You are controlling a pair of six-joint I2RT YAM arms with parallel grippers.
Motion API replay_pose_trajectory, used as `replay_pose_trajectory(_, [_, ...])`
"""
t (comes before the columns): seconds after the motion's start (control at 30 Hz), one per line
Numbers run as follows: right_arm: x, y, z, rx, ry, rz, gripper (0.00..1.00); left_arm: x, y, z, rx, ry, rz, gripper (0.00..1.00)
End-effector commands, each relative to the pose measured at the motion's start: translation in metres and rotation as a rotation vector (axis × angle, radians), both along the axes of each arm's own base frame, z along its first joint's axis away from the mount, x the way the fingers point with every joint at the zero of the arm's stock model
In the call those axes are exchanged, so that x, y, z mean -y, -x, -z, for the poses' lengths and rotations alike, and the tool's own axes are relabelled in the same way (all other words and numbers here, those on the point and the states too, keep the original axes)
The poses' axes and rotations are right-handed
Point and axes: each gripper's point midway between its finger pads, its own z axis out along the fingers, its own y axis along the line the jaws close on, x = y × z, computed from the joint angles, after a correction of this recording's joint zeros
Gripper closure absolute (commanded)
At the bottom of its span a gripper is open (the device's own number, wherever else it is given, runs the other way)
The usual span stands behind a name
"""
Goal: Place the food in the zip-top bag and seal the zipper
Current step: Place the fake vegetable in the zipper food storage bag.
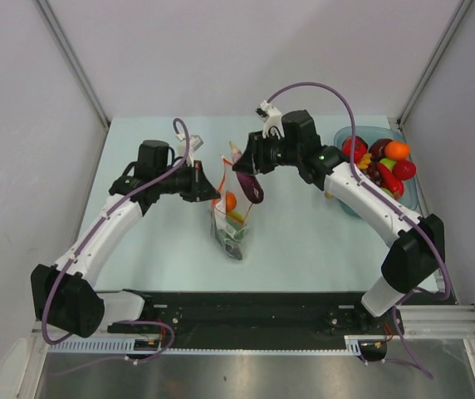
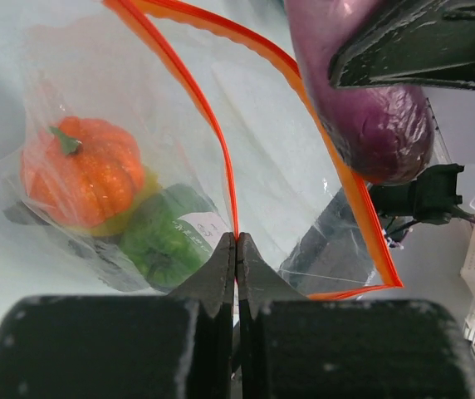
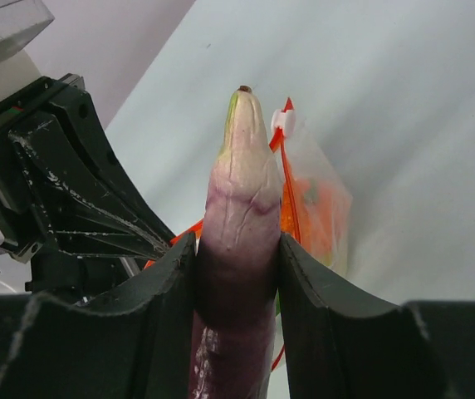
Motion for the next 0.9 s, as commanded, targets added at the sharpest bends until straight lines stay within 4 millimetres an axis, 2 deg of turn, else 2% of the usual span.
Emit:
replay_pose_trajectory(0.0, [-0.009, -0.005, -0.032, 0.139, -0.050, 0.031, 1.00, 0.001, 0.007, -0.012, 0.046, 0.034, 0.003, 1.00])
replay_pose_trajectory(0.07, [-0.010, -0.005, -0.036, 0.156, -0.052, 0.063, 1.00, 0.001, 0.008, -0.011, 0.049, 0.037, 0.001, 1.00])
replay_pose_trajectory(0.1, [-0.011, -0.002, -0.046, 0.174, -0.069, 0.074, 1.00, 0.001, 0.008, -0.011, 0.048, 0.038, -0.003, 1.00])
replay_pose_trajectory(0.2, [-0.016, 0.008, -0.056, 0.182, -0.077, 0.121, 1.00, 0.001, 0.007, -0.014, 0.059, 0.047, -0.014, 1.00])
replay_pose_trajectory(0.23, [-0.021, 0.013, -0.053, 0.176, -0.066, 0.145, 1.00, 0.001, 0.006, -0.014, 0.059, 0.051, -0.018, 1.00])
replay_pose_trajectory(0.33, [-0.028, 0.024, -0.030, 0.163, -0.009, 0.167, 1.00, 0.004, 0.005, -0.014, 0.039, 0.078, -0.029, 1.00])
replay_pose_trajectory(0.37, [-0.028, 0.027, -0.014, 0.148, 0.016, 0.166, 1.00, 0.005, 0.006, -0.013, 0.019, 0.090, -0.039, 1.00])
replay_pose_trajectory(0.47, [-0.029, 0.031, 0.015, 0.112, 0.065, 0.160, 1.00, 0.005, 0.005, -0.012, 0.017, 0.099, -0.052, 1.00])
replay_pose_trajectory(0.7, [-0.005, 0.038, 0.057, 0.053, 0.187, 0.205, 1.00, 0.002, 0.003, -0.016, 0.035, 0.099, -0.076, 1.00])
replay_pose_trajectory(0.8, [-0.003, 0.042, 0.065, 0.037, 0.189, 0.205, 1.00, 0.002, 0.003, -0.018, 0.046, 0.103, -0.083, 1.00])
replay_pose_trajectory(0.87, [-0.010, 0.047, 0.067, 0.024, 0.177, 0.161, 1.00, 0.002, 0.003, -0.018, 0.044, 0.105, -0.084, 1.00])
